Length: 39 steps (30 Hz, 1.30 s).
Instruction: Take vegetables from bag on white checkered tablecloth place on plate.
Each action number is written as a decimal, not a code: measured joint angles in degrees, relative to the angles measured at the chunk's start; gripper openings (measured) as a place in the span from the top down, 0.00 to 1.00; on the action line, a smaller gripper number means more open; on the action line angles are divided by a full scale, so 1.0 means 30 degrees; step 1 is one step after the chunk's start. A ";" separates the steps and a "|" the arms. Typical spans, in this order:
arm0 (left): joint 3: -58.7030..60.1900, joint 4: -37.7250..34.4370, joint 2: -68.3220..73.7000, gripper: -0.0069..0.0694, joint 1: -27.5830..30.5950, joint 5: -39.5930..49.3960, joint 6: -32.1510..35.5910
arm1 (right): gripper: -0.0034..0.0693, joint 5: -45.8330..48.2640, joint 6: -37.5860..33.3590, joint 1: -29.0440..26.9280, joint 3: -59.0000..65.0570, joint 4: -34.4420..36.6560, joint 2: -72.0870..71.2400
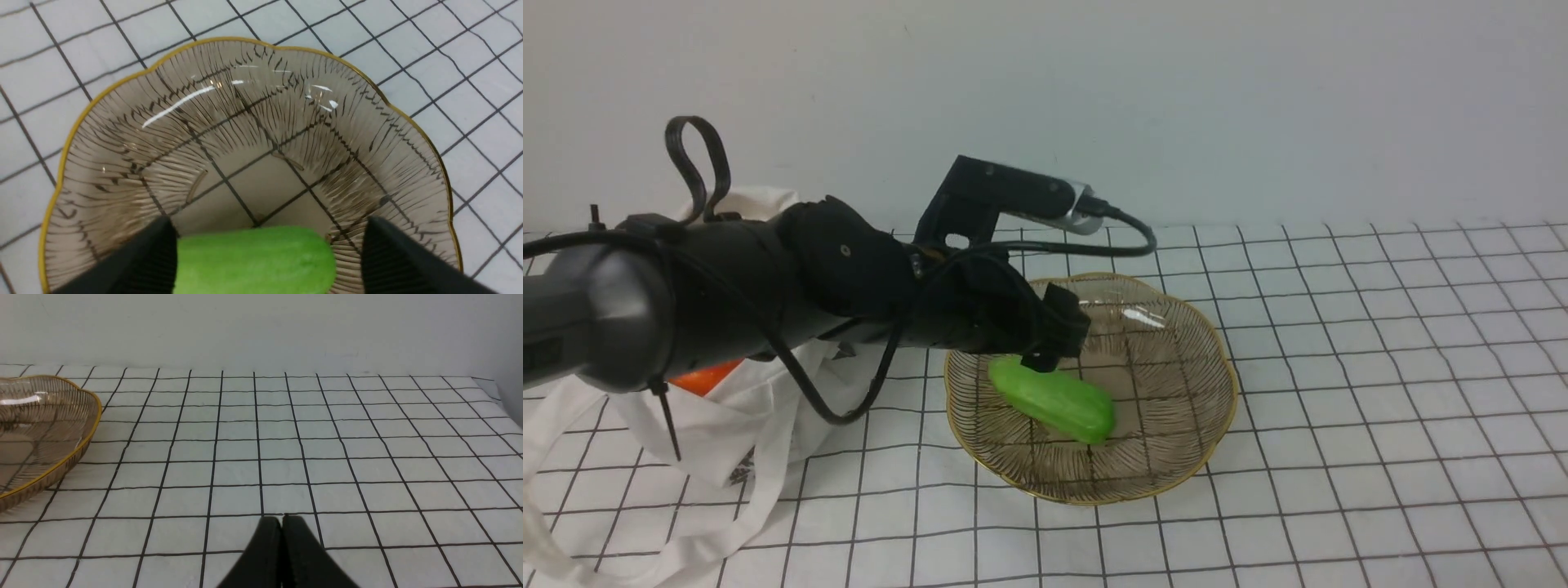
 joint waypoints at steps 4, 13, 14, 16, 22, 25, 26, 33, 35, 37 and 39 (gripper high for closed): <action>0.0000 0.0000 -0.1639 0.22 0.0000 0.0969 0.0345 | 0.97 0.0000 0.0000 0.0000 0.0000 0.0000 0.0000; 0.0000 0.2665 -0.8926 0.87 0.0000 0.3936 -0.0675 | 0.97 0.0000 0.0000 0.0000 0.0000 0.0000 0.0000; 0.0000 0.3168 -0.9861 0.89 0.0000 0.4220 -0.1311 | 0.97 0.0000 0.0000 0.0000 0.0000 0.0000 0.0000; 0.0000 0.4279 -1.1633 0.91 0.0000 0.4406 -0.2483 | 0.97 0.0000 0.0000 0.0000 0.0000 0.0000 0.0000; 0.0803 0.7950 -1.5600 0.92 0.0000 0.5065 -0.6600 | 0.97 0.0000 0.0000 0.0000 0.0000 0.0000 0.0000; 0.2483 0.9922 -1.7663 0.92 0.0000 0.5329 -0.9255 | 0.97 0.0000 0.0000 0.0000 0.0000 0.0000 0.0000; 0.2941 1.0435 -1.8148 0.92 0.0000 0.5346 -0.9891 | 0.97 0.0000 0.0000 0.0000 0.0000 0.0000 0.0000; 0.5673 1.1549 -2.1384 0.92 0.0000 0.5883 -1.2765 | 0.97 0.0000 0.0000 0.0000 0.0000 0.0000 0.0000; 0.5997 1.1615 -2.1960 0.92 0.0000 0.5962 -1.2765 | 0.97 0.0000 0.0000 0.0000 0.0000 0.0000 0.0000; 0.6054 1.1621 -2.2330 0.92 0.0000 0.6176 -1.2895 | 0.97 0.0000 0.0000 0.0000 0.0000 0.0000 0.0000; 0.6054 1.1665 -2.2533 0.92 0.0000 0.6226 -1.2895 | 0.97 0.0000 0.0000 0.0000 0.0000 0.0000 0.0000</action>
